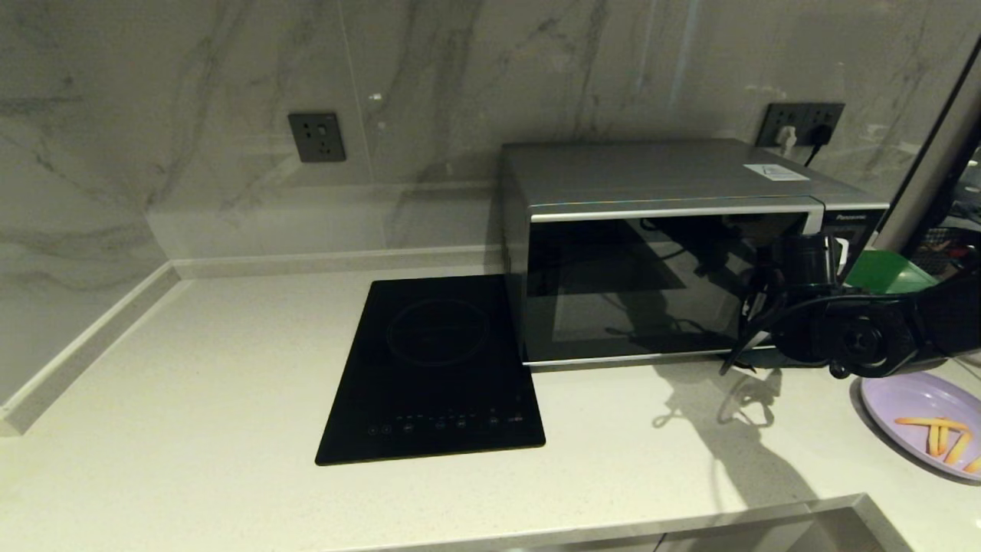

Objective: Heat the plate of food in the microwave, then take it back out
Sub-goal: Open the microwave oven

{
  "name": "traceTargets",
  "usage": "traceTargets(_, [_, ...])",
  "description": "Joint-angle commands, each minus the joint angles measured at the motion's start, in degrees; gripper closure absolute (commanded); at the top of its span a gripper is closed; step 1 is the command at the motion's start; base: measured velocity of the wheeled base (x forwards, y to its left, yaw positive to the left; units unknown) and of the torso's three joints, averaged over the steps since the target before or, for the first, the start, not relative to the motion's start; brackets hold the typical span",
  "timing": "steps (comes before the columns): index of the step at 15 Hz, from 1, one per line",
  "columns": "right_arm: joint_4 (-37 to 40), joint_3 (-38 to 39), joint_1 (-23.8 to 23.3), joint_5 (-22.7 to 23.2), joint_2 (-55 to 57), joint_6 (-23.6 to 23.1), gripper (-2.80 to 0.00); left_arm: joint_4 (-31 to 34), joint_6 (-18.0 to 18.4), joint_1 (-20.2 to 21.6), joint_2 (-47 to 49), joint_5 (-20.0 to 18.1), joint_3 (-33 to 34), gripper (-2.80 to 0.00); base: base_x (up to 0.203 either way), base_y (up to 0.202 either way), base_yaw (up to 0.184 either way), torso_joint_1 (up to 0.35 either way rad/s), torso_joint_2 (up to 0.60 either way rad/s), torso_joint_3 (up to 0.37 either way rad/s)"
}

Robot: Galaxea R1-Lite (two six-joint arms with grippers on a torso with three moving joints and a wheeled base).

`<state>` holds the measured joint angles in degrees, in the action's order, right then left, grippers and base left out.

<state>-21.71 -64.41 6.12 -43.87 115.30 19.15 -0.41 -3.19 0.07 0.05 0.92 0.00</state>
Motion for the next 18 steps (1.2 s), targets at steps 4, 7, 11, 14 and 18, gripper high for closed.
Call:
traceTargets(4, [-0.44,-0.78,-1.80,-0.27,0.97,0.18,-2.80,-0.02,-0.06,0.01,0.04,0.05,0.00,0.00,0.000,0.000,0.000,0.000,0.00,0.000])
traceTargets(7, [-0.44,-2.20,-2.83,-0.25,1.77,0.18,-2.80,-0.02,-0.06,0.01,0.04,-0.04,0.00,0.00,0.000,0.000,0.000,0.000,0.00,0.000])
traceTargets(11, [-0.44,-2.19,-3.04,-0.34,2.30,0.10,0.00,-0.02,-0.06,0.01,0.04,0.00,0.00,0.00,0.000,0.000,0.000,0.000,0.00,0.000])
traceTargets(14, [-0.44,-2.03,-3.04,-0.26,2.48,0.10,0.00,-0.02,-0.06,0.01,0.04,-0.04,0.00,0.00,0.000,0.000,0.000,0.000,0.00,0.000])
traceTargets(18, [-0.44,-1.68,-2.72,-0.33,2.50,0.25,0.00,-0.02,-0.06,0.01,0.04,-0.04,0.00,0.00,0.000,0.000,0.000,0.000,0.00,0.000])
